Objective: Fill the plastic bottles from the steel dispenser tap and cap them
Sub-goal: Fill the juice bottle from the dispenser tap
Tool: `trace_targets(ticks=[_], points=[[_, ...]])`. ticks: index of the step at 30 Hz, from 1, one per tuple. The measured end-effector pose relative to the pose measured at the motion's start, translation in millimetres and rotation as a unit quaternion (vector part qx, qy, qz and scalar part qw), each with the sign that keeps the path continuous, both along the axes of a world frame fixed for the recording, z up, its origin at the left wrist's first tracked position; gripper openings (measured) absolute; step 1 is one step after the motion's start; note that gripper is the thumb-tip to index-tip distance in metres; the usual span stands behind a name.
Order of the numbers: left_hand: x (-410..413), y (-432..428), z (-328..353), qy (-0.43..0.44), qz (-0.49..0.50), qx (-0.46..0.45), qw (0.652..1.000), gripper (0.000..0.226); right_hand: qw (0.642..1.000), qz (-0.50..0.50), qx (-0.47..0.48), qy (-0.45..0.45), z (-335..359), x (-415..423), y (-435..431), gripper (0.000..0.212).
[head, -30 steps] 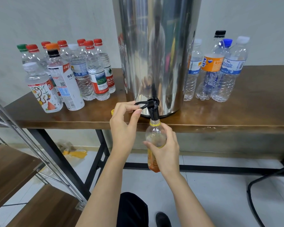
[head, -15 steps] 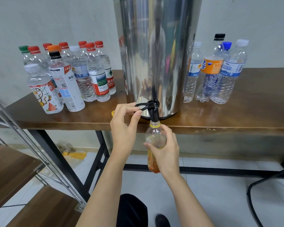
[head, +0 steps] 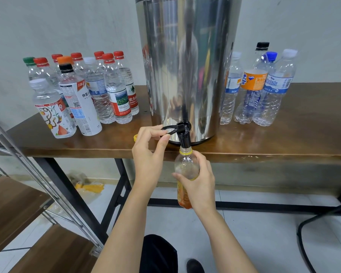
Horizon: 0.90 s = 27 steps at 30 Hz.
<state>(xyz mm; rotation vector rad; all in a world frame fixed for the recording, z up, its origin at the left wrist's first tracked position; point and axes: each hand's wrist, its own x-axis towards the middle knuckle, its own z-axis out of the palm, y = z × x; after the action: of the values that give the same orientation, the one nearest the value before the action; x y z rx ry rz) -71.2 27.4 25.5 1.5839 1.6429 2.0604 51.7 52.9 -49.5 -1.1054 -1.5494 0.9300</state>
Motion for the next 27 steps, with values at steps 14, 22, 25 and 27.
trace_targets(ticks=[14,22,25,27], points=[[-0.9,1.3,-1.8,0.003,0.0,0.002,1.0,0.026,1.0,0.001,0.007,-0.01,-0.9,1.6,-0.1,0.075],[-0.4,1.0,-1.7,0.001,0.001,-0.005,1.0,0.016,1.0,0.004,0.004,-0.01,0.6,2.3,-1.2,0.075],[-0.7,1.2,-1.9,0.003,0.003,-0.005,1.0,0.014,1.0,0.005,0.004,-0.009,0.4,2.2,-1.1,0.075],[-0.8,1.4,-2.2,0.002,0.003,-0.006,1.0,0.016,1.0,0.007,0.002,-0.007,0.7,2.2,-1.4,0.075]])
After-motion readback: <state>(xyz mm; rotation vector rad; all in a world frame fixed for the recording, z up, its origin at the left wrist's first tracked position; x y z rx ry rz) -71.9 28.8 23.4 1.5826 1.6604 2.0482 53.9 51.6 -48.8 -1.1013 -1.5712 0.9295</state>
